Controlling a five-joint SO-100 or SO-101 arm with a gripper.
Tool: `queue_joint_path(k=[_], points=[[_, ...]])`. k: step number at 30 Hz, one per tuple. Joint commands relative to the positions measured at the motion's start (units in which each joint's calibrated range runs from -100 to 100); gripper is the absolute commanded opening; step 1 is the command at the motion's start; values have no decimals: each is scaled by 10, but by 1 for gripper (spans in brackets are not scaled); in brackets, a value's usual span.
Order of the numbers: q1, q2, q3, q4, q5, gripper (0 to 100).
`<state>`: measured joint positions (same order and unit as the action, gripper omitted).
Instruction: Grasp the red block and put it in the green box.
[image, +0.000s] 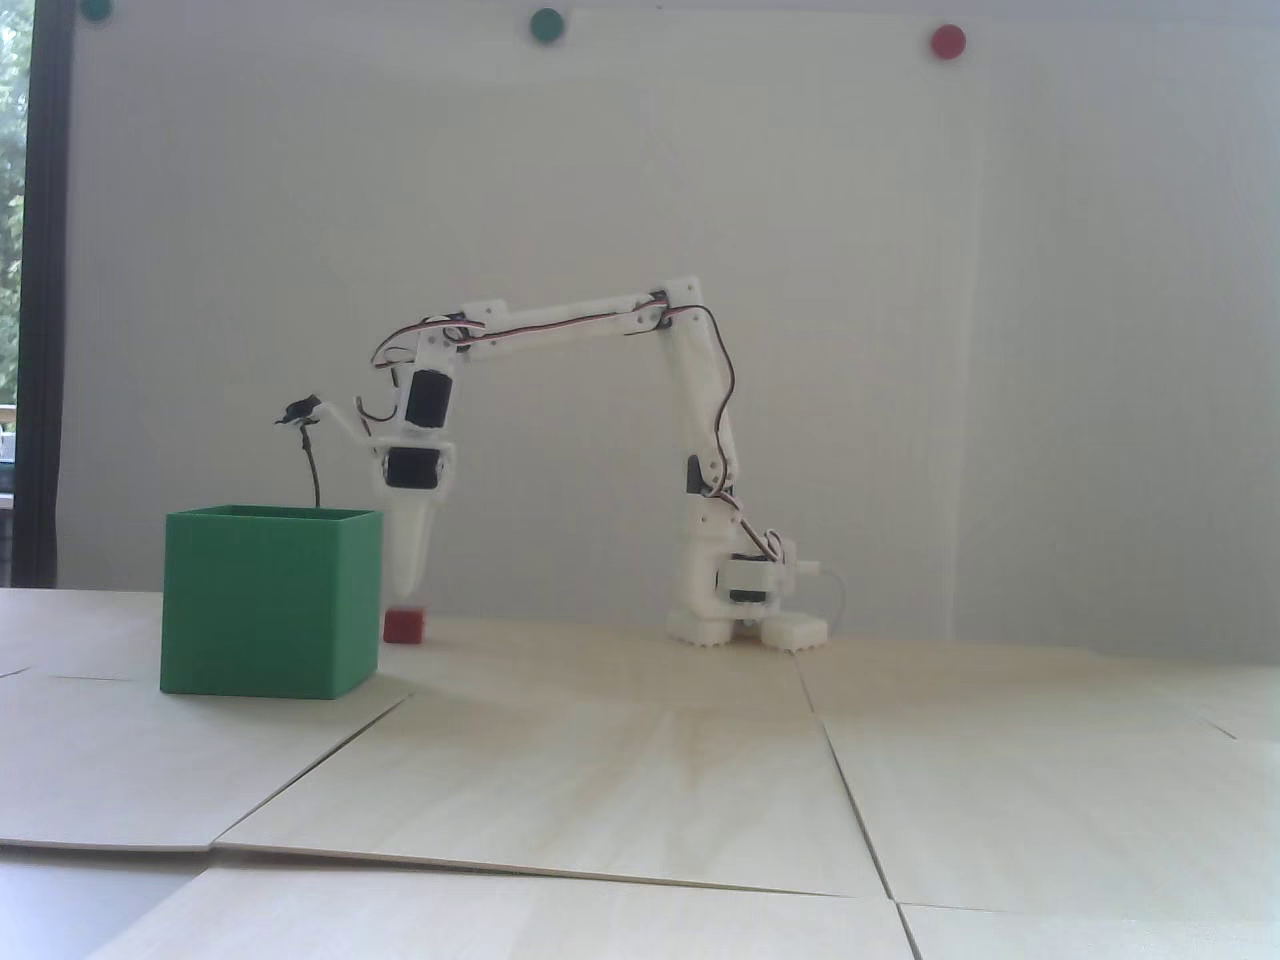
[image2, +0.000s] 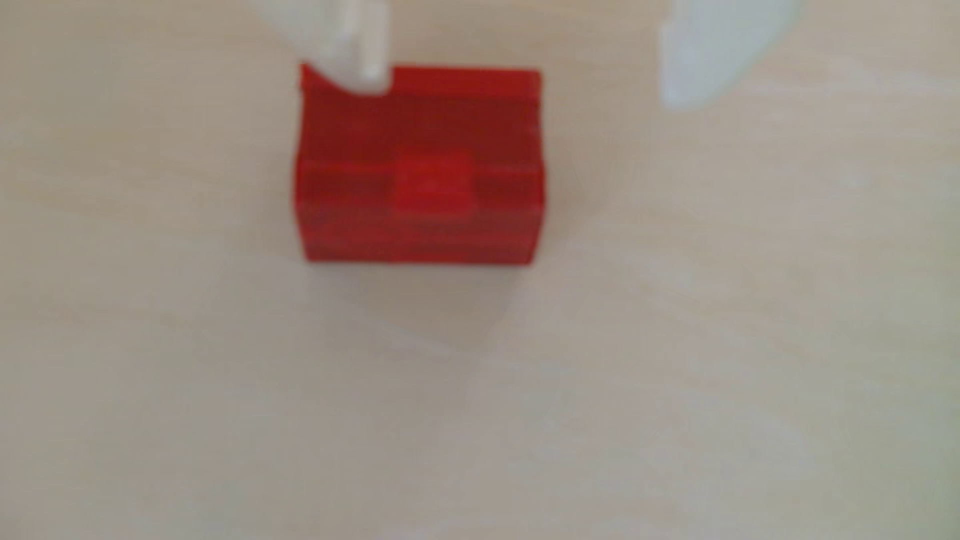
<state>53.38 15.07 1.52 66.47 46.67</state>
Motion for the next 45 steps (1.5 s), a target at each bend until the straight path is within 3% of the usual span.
queue_joint_path(k=[1,36,45], points=[[8,-47,-23,3,1,19],[12,-11,-23,11,4,19],[9,-11,-29,65,5,19]])
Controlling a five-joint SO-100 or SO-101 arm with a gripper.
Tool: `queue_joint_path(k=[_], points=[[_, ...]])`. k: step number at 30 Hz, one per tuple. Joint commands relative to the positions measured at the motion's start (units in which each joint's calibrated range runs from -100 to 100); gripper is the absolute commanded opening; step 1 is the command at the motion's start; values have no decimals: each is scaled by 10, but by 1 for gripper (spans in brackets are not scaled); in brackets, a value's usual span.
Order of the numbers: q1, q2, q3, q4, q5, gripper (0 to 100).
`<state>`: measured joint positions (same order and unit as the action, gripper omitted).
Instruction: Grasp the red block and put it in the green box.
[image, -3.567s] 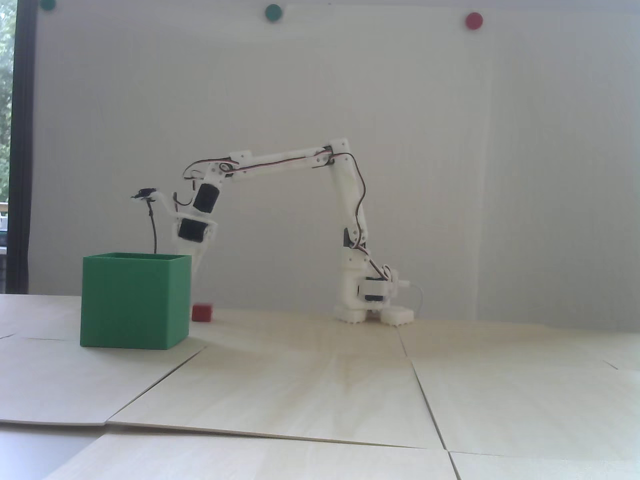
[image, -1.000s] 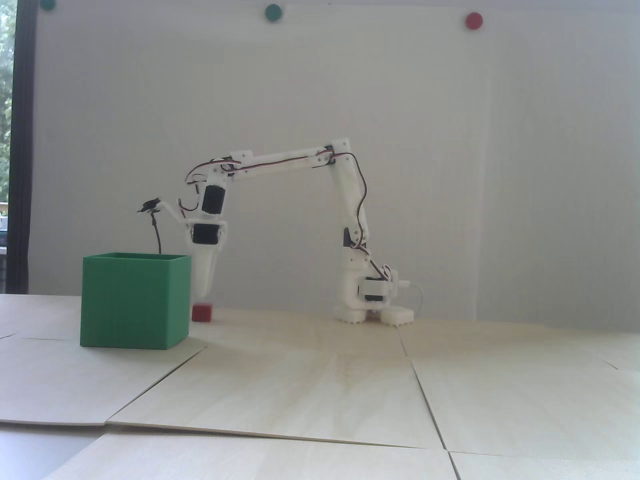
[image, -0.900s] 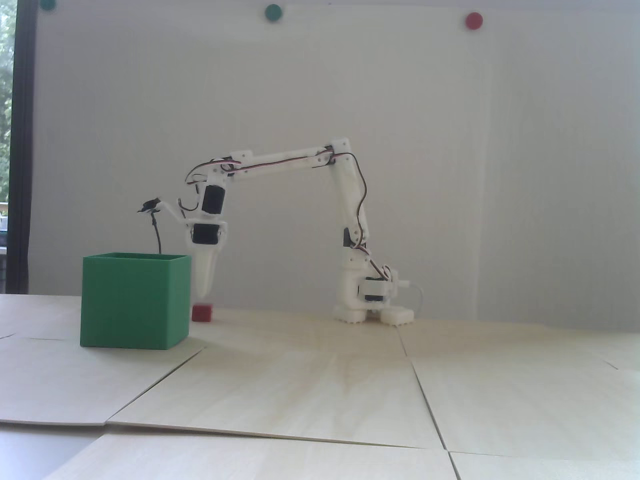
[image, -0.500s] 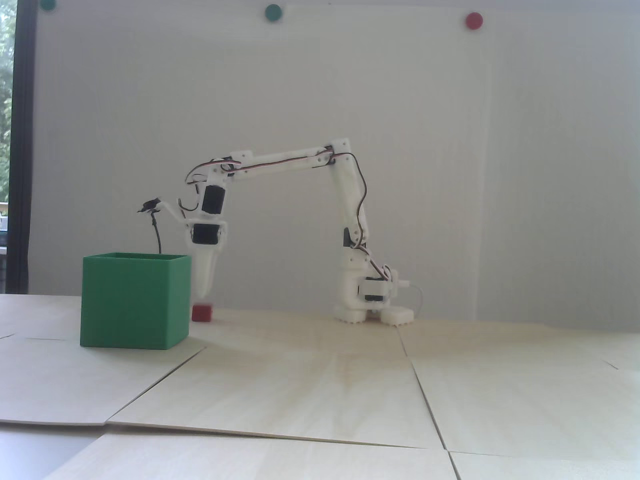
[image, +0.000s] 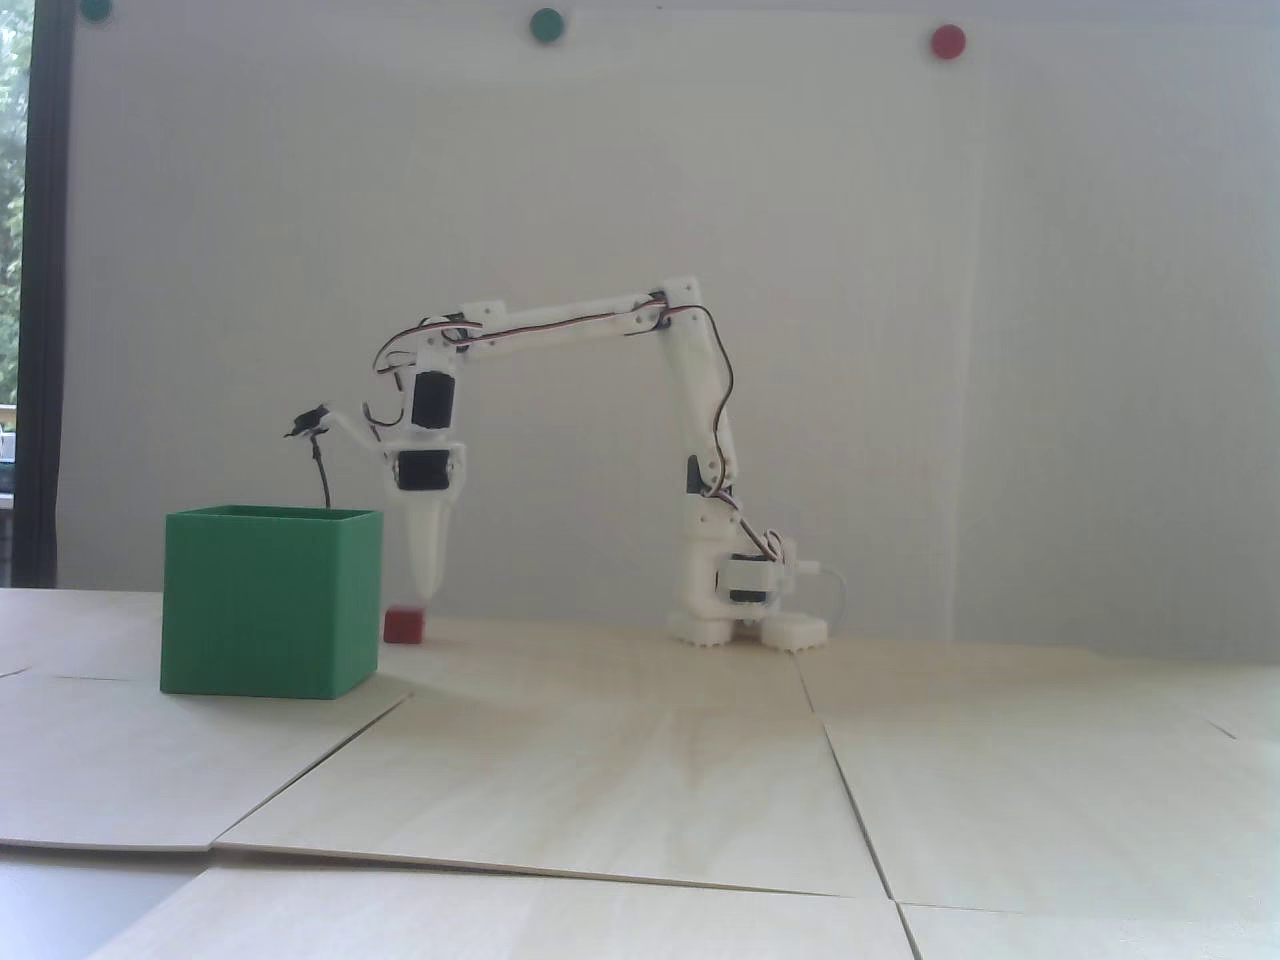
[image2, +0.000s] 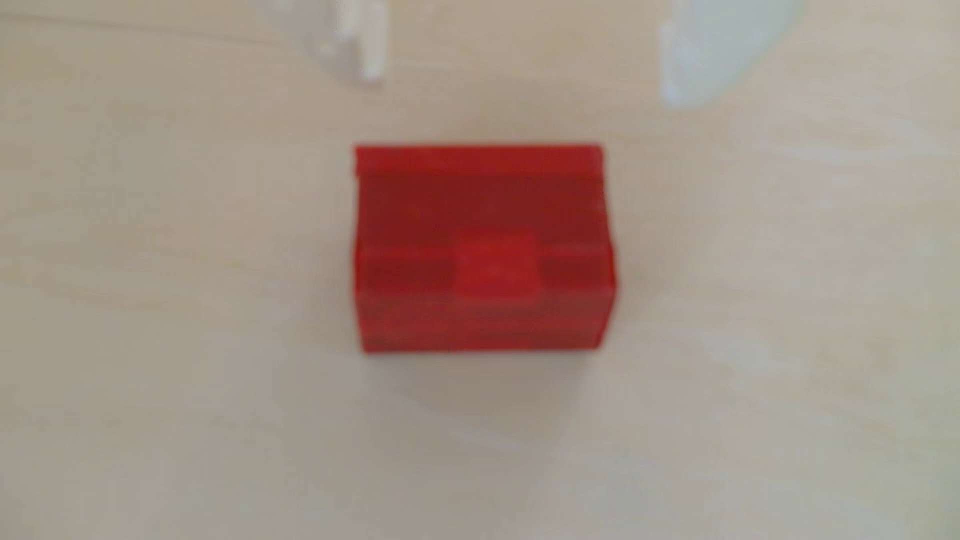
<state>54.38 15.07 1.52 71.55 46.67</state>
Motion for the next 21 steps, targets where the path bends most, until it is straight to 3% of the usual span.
queue_joint_path(k=[1,9,15,21], points=[[-1,-11,-29,15,5,19],[-1,-11,-30,11,5,19],[-4,-11,-30,-108,5,19],[-1,-7,-27,-120,5,19]])
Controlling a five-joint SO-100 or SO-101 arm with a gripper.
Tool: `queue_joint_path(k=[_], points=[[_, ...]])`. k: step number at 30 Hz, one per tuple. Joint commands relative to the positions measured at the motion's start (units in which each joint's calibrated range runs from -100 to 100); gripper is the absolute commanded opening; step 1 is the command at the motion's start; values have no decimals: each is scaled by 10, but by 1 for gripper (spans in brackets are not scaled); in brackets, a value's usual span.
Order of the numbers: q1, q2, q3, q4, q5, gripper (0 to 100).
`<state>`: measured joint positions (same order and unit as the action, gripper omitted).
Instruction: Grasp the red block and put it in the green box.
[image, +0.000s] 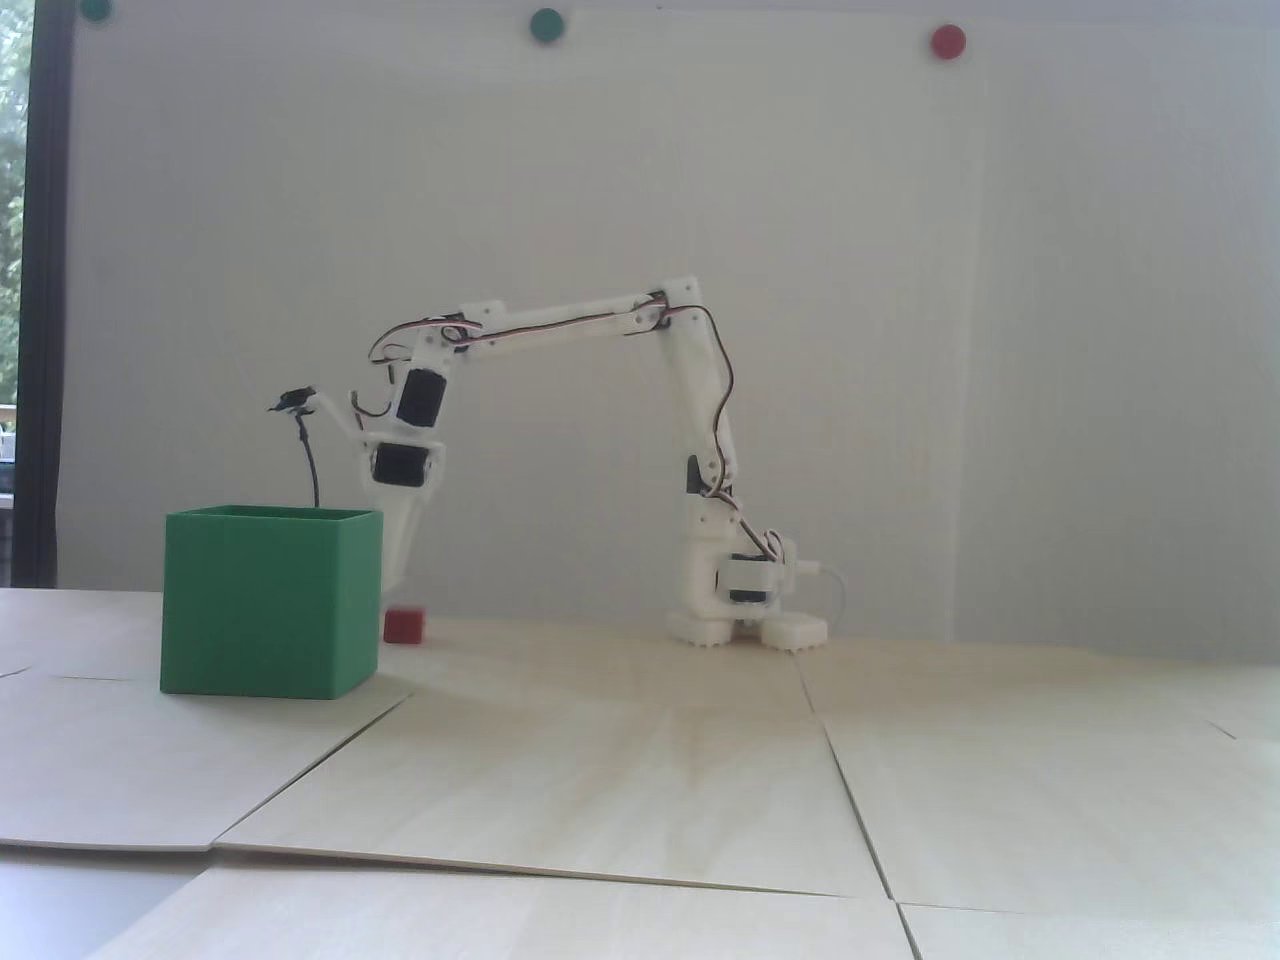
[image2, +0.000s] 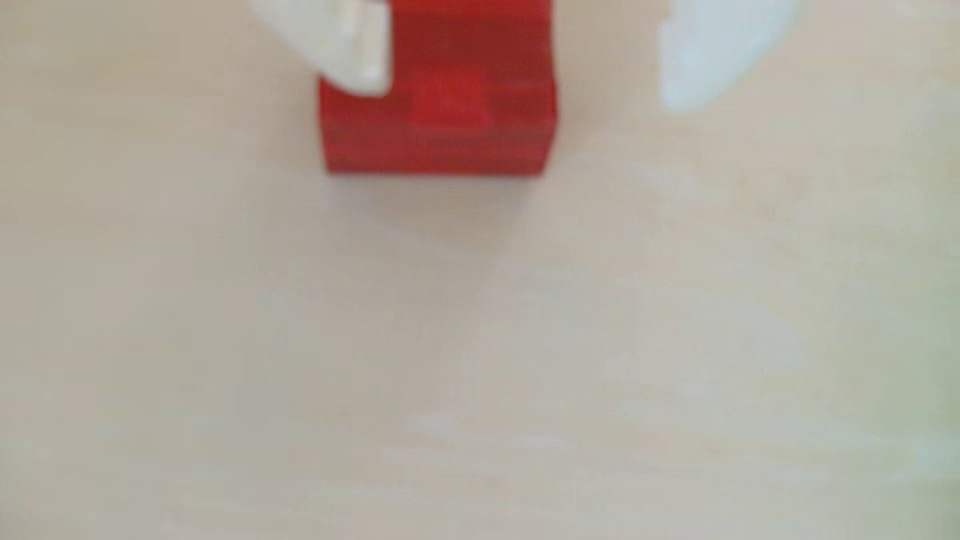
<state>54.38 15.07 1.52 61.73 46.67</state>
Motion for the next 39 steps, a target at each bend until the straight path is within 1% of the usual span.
queue_joint_path(k=[1,13,28,39], points=[[-1,-7,-25,-22,5,19],[-5,-5,-23,-25,5,19],[-36,-3,-22,-20,1,19],[-13,-3,-22,-20,3,19]])
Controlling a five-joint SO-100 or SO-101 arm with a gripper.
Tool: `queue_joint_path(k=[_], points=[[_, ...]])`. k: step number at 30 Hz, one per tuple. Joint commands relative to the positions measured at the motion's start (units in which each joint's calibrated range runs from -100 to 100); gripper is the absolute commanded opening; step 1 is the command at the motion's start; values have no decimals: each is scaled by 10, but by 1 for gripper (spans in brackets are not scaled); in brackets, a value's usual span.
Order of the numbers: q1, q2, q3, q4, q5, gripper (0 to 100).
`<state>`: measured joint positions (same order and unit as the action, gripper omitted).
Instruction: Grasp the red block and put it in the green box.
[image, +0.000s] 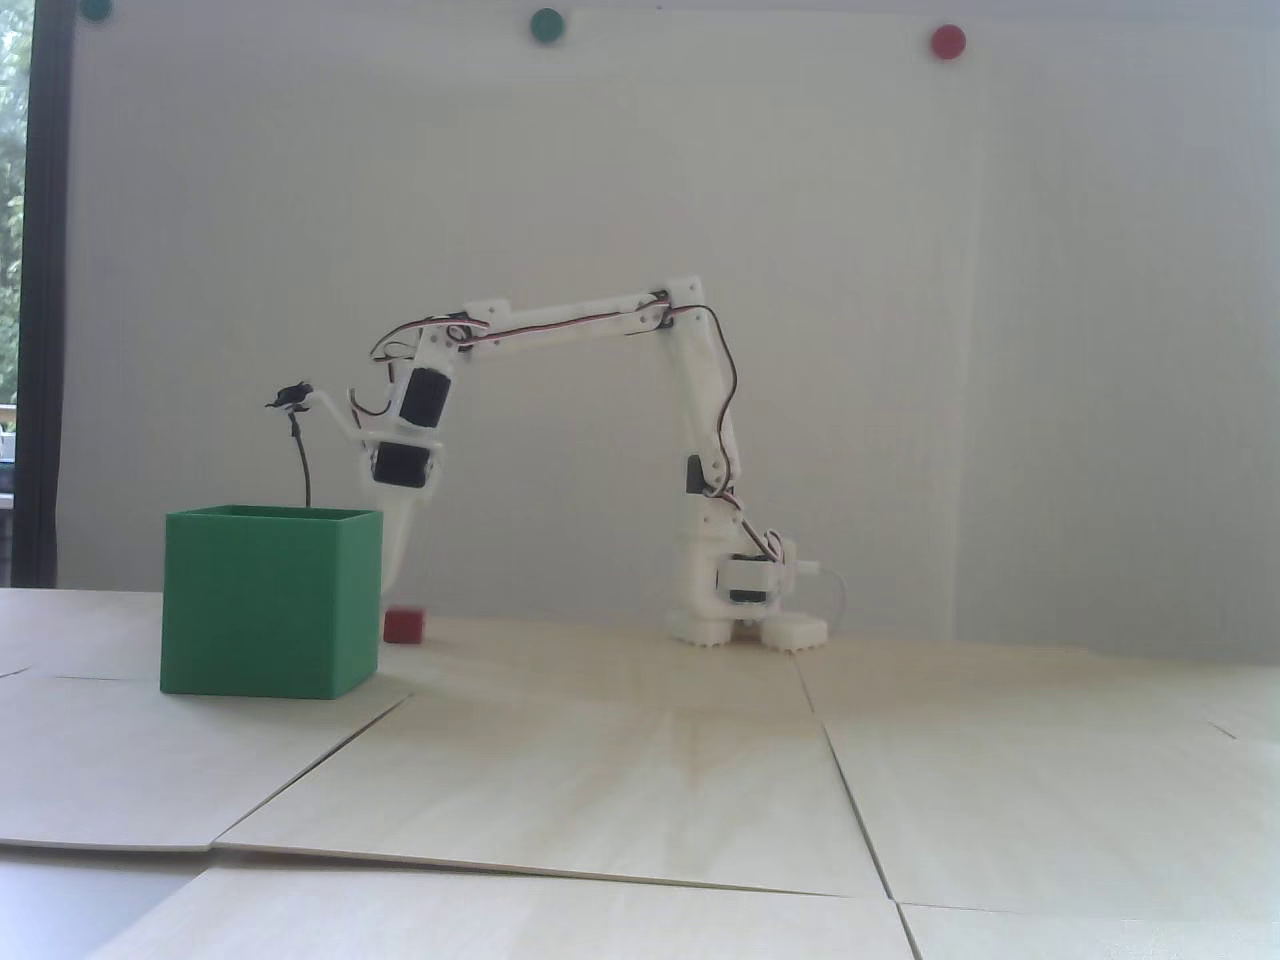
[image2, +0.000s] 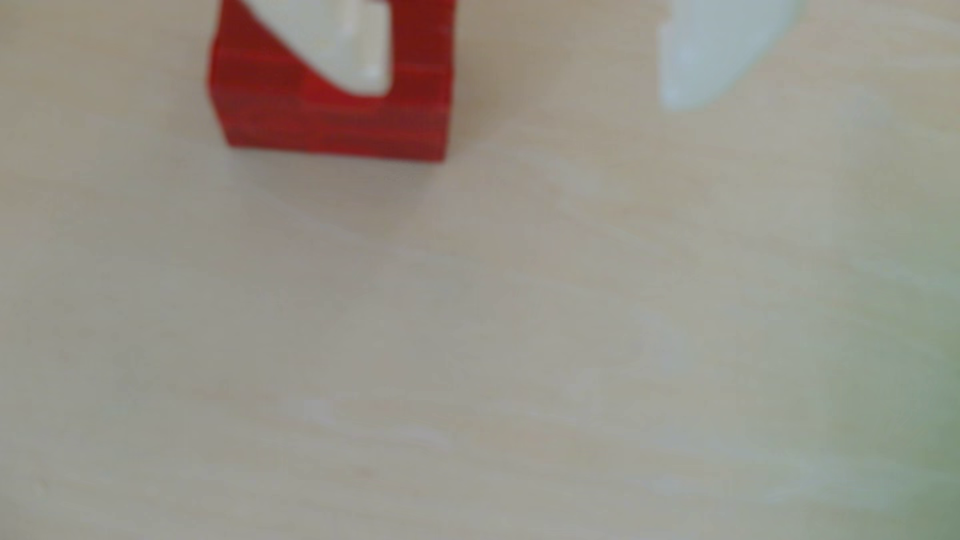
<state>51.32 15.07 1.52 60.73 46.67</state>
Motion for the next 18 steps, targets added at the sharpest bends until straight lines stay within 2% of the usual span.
queue_joint_path(k=[1,18], points=[[21,-3,-22,-10,4,19],[36,-3,-23,-10,5,19]])
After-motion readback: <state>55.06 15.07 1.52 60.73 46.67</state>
